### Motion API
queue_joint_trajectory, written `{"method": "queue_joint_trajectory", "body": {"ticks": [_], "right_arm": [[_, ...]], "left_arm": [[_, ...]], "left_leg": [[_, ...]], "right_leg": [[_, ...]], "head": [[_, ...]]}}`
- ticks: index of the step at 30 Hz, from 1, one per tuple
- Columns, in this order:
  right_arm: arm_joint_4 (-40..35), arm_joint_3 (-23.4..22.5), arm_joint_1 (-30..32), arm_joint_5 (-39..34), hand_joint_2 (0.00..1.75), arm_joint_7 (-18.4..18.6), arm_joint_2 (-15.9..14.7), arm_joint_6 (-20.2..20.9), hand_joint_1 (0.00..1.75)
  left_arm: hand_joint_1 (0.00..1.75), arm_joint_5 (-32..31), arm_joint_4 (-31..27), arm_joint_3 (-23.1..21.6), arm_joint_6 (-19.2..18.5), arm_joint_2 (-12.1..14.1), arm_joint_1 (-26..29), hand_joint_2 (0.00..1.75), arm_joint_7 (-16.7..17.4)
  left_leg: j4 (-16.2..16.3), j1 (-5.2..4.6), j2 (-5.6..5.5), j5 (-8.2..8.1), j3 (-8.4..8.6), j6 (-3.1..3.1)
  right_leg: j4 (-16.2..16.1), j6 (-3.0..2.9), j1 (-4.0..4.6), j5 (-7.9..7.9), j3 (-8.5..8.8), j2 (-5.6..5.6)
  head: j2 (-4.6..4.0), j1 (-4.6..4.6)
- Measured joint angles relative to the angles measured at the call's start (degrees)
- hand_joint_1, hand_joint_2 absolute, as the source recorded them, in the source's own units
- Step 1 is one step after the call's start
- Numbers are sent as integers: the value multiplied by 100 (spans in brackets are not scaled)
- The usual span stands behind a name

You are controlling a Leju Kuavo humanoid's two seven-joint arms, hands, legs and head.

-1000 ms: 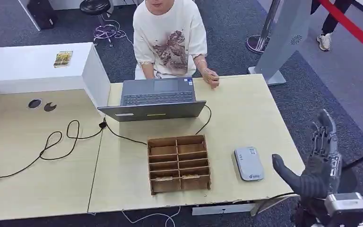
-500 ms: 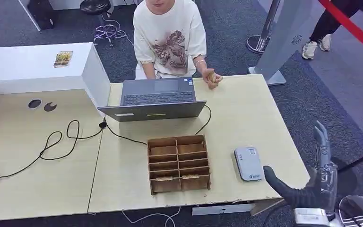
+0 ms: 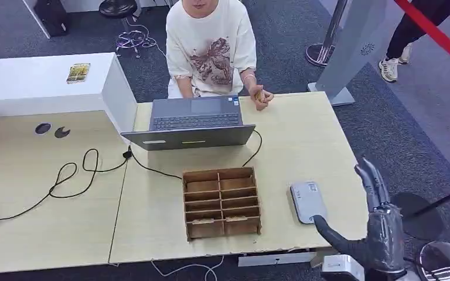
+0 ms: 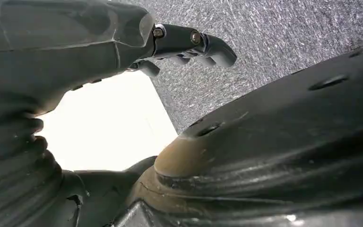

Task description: Pass the card to the sensor for recognition and then transmit it.

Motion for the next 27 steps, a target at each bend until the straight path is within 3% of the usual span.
{"method": "queue_joint_trajectory", "body": {"ticks": [7, 14, 27], "right_arm": [[4, 479, -59, 1096, 175, 1068, -580, -131, 0], [92, 820, -203, 1509, 175, 1434, -975, 6, 0], [339, 1369, -549, 1662, 175, 1789, -1491, 380, 0]], "left_arm": [[0, -42, 2, 7, -9, 0, -5, 175, 0], [0, -59, 2, 33, -11, -2, -9, 175, -4], [0, -101, 2, 35, -26, 0, -10, 175, -15]], "left_leg": [[0, 0, 0, 0, -1, 0], [0, 0, 1, 0, -1, 0], [0, 0, 1, 0, 0, 0]], "right_leg": [[0, 0, 0, 0, 0, 0], [0, 0, -1, 0, 1, 2], [0, 0, 0, 0, 1, 1]], "head": [[2, 0], [0, 0], [2, 0]]}}
